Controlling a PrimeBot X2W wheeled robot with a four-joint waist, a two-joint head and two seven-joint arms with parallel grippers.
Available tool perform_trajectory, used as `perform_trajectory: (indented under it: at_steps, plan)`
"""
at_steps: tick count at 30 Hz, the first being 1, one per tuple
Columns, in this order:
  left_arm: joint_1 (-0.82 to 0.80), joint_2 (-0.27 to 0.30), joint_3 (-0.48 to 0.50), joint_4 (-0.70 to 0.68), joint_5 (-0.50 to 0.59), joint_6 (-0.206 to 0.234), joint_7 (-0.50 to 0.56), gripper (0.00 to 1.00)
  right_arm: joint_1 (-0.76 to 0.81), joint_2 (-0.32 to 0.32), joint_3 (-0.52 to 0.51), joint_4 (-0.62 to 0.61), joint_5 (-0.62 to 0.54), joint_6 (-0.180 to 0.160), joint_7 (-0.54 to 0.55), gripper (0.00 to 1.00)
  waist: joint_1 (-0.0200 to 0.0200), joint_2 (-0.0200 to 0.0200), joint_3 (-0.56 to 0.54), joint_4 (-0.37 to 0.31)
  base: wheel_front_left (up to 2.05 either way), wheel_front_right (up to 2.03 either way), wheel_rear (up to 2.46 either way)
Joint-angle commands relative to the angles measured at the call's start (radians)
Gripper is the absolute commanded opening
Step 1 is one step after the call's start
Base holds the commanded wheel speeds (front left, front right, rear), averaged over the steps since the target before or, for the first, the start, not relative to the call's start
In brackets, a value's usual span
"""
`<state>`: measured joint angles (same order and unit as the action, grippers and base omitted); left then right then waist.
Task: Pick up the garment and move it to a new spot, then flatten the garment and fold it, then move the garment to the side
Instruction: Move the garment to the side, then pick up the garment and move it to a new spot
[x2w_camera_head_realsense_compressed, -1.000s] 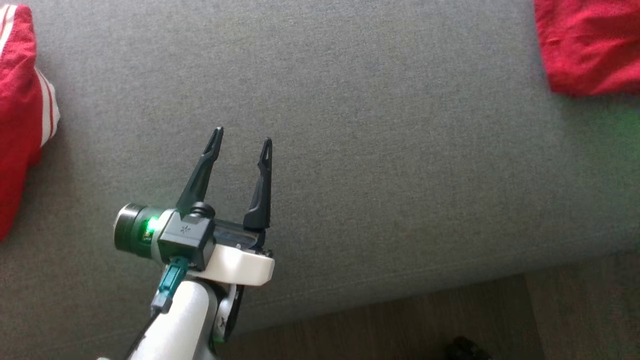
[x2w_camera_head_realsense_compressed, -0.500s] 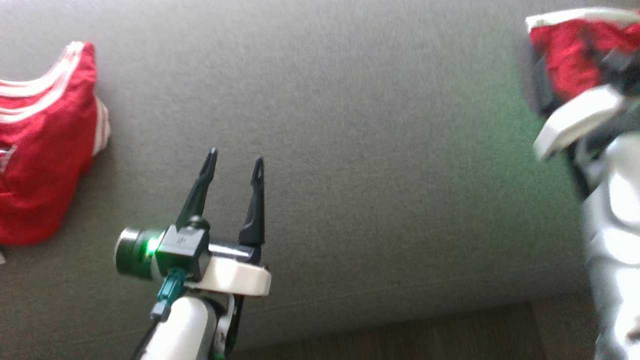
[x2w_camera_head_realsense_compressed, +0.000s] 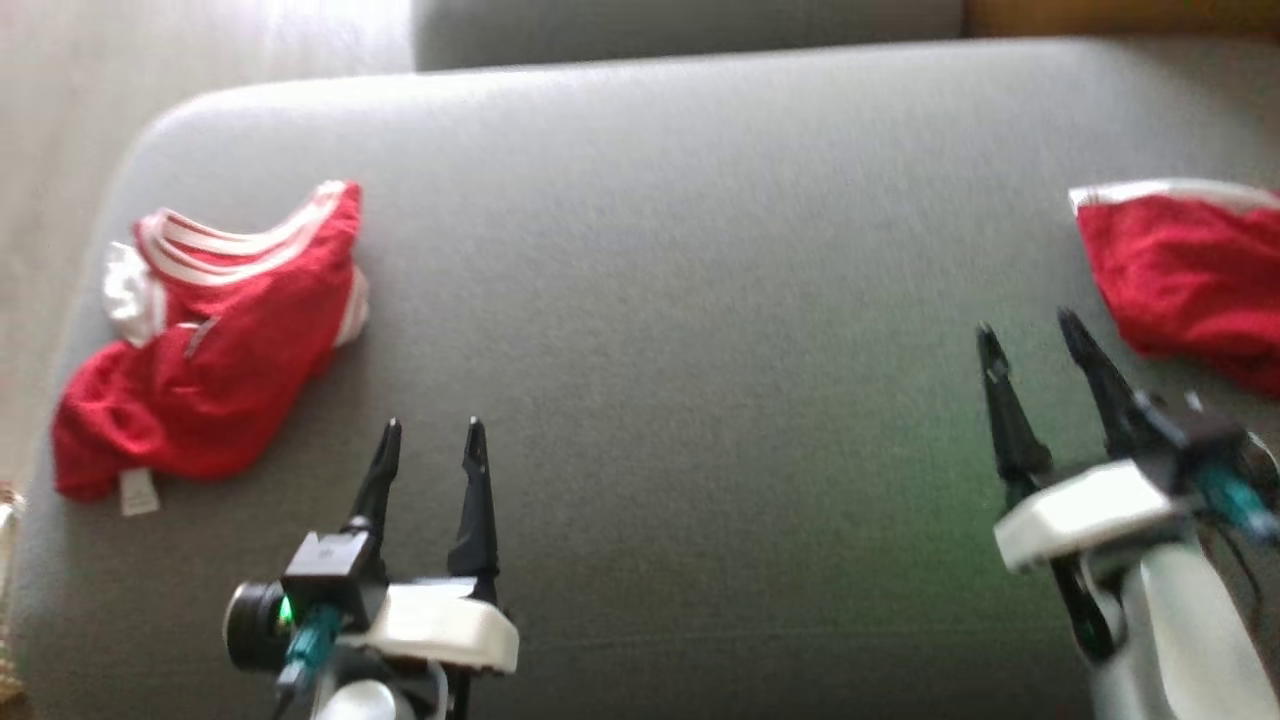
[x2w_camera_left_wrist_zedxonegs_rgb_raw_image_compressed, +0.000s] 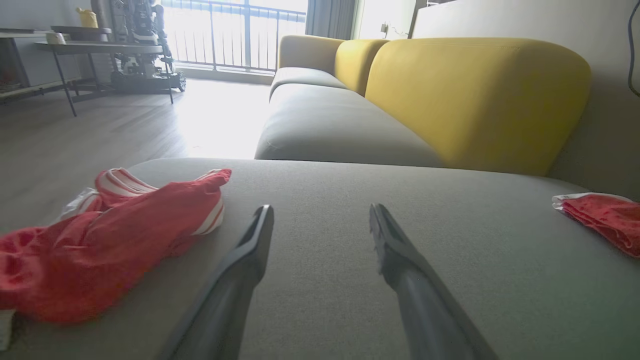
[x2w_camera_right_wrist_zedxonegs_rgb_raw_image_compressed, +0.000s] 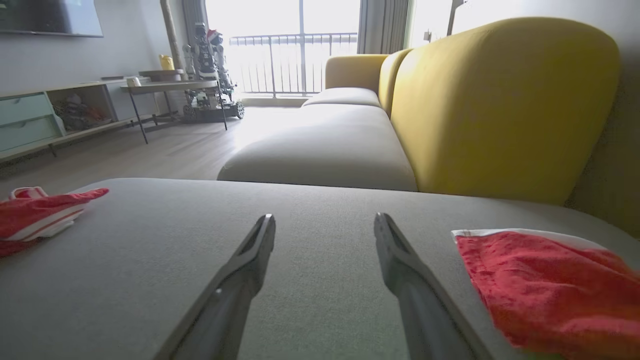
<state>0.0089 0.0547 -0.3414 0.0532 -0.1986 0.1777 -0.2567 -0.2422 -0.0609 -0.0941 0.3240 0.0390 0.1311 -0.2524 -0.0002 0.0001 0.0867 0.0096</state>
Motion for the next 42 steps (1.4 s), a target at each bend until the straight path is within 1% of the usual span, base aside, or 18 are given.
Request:
perform_trajectory:
  at_steps: [1,4,6,8,10,15,19,25,42]
  plan:
    - [-0.003,-0.004,0.04,-0.032,-0.006,0.006,-0.005,1.0,0.033,0.008,-0.001,-0.087,-0.003,0.0,-0.009,1.0,0.0002,-0.0001,-0.074,0.045,0.0,0.0,0.0]
    - [0.027,-0.004,0.047,-0.036,0.001,0.007,-0.005,1.0,0.123,0.01,-0.042,-0.169,0.016,0.0,-0.009,1.0,0.0002,-0.0001,-0.101,0.058,0.0,0.0,0.0]
    - [0.041,-0.004,0.05,-0.042,0.013,0.007,-0.005,1.0,0.172,0.01,-0.073,-0.198,0.047,0.0,-0.009,1.0,0.0002,-0.0001,-0.111,0.064,0.0,0.0,0.0]
    - [0.051,-0.004,0.052,-0.047,0.021,0.004,-0.005,1.0,0.208,0.01,-0.085,-0.223,0.054,0.0,-0.009,1.0,0.0002,-0.0001,-0.116,0.066,0.0,0.0,0.0]
    - [0.059,-0.004,0.057,-0.051,0.033,-0.002,-0.005,1.0,0.241,0.01,-0.079,-0.243,0.053,0.0,-0.009,1.0,0.0002,-0.0001,-0.119,0.065,0.0,0.0,0.0]
    - [0.076,-0.004,0.069,-0.058,0.055,-0.019,-0.005,1.0,0.322,0.01,-0.019,-0.27,0.044,0.0,-0.009,1.0,0.0002,-0.0001,-0.126,0.057,0.0,0.0,0.0]
    - [0.091,-0.004,0.076,-0.061,0.069,-0.02,-0.005,1.0,0.37,0.011,0.003,-0.282,0.044,0.0,-0.009,1.0,0.0002,-0.0001,-0.136,0.048,0.0,0.0,0.0]
    - [0.101,-0.004,0.076,-0.06,0.079,-0.016,-0.005,1.0,0.401,0.011,0.026,-0.287,0.041,0.0,-0.009,1.0,0.0002,-0.0001,-0.144,0.043,0.0,0.0,0.0]
    - [0.097,-0.004,0.068,-0.049,0.081,-0.014,-0.005,1.0,0.402,0.011,0.052,-0.277,0.055,0.0,-0.009,1.0,0.0002,-0.0001,-0.142,0.058,0.0,0.0,0.0]
